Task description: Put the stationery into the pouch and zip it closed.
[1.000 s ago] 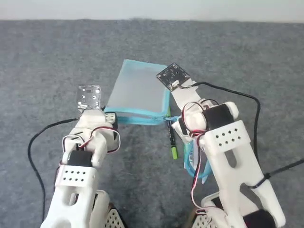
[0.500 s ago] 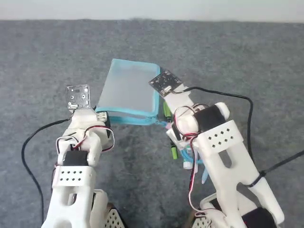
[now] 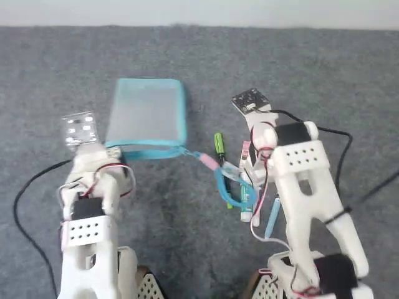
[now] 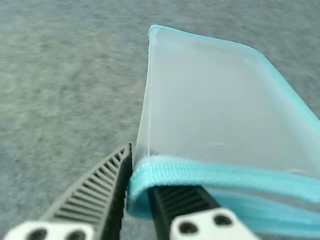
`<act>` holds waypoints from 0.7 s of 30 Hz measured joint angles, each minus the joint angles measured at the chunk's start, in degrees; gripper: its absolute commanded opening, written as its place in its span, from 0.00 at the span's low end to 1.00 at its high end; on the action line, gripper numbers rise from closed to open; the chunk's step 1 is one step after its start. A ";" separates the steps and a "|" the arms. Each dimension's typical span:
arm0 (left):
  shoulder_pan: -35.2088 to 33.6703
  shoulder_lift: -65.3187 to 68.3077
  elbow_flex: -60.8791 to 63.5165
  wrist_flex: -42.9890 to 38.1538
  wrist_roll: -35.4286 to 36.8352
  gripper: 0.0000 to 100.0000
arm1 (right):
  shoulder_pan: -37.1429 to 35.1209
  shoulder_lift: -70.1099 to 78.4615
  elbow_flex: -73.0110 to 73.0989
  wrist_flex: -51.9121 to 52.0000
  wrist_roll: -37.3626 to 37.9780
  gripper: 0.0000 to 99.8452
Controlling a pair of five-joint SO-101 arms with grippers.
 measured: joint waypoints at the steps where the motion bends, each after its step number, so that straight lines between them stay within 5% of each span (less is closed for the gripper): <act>1: -0.70 0.00 0.00 0.00 0.00 0.01 | 0.00 1.85 0.00 -1.41 -0.53 0.32; 17: -2.46 0.00 0.00 0.00 0.00 0.01 | 7.82 12.13 2.64 -4.48 -8.26 0.32; 21: -2.46 0.00 0.00 0.00 0.00 0.01 | 7.82 16.00 6.07 -9.32 -8.44 0.22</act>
